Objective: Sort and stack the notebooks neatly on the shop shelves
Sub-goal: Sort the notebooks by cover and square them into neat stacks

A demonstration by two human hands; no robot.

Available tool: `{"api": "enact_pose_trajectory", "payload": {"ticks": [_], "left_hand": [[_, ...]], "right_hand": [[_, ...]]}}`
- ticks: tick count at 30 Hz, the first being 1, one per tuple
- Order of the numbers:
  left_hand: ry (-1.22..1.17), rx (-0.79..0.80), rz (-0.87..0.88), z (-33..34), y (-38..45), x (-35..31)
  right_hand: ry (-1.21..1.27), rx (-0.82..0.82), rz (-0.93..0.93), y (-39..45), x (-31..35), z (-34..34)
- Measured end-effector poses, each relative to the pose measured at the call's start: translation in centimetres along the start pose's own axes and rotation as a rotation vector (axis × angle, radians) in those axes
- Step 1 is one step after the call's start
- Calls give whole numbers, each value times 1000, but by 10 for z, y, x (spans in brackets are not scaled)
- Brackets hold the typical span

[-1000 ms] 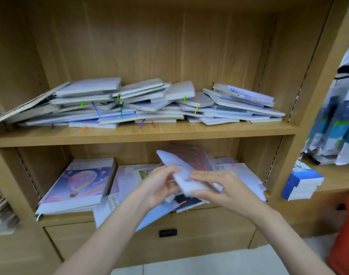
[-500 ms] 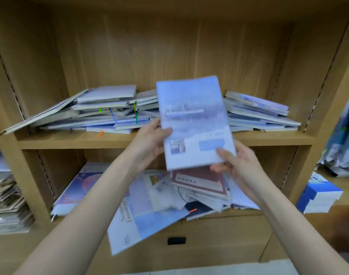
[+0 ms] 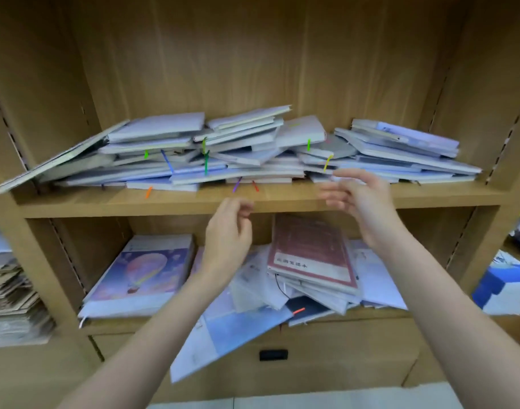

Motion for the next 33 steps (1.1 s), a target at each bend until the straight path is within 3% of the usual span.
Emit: {"api": "enact_pose_trajectory", "payload": {"ticks": [3,9,11,13,16,19,24,28,33], "left_hand": [[70,213,88,53,-26,-12],[513,615,467,148,-61,-39],[641,703,577,172,-70,-42],[762,753,634,189,-78,-38],[899,752,641,205,-89,-23],[959,730,639,215,-95,-11],[950,513,704,223,-94,-2],[919,366,710,223,-87,-8],[932,365,664,213,-83,-7]], "right_hand": [[-186,-112,16,-2,-13,-77],[-401,-288,310,-4,-96,-211],[-712,-234,345,-4,-126,-239],[-1074,-33,335,-3,-153,-248],[-1432,188,281,7,-186,-251],[-1749,236,136,23,-196,-255],[-1978,250,88,35,-191,-260],[-2090,309,-54,47,-164,-247],[-2300,416,-139,45,-105,-196]]}}
Point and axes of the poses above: each hand's wrist, its own y-axis towards the middle knuckle, its own z-axis out of the palm, x = y × z, the point moved 5 cm from there along y, towards the middle knuckle, and after that the axes turned 13 degrees about y, right-handed, at the moved point
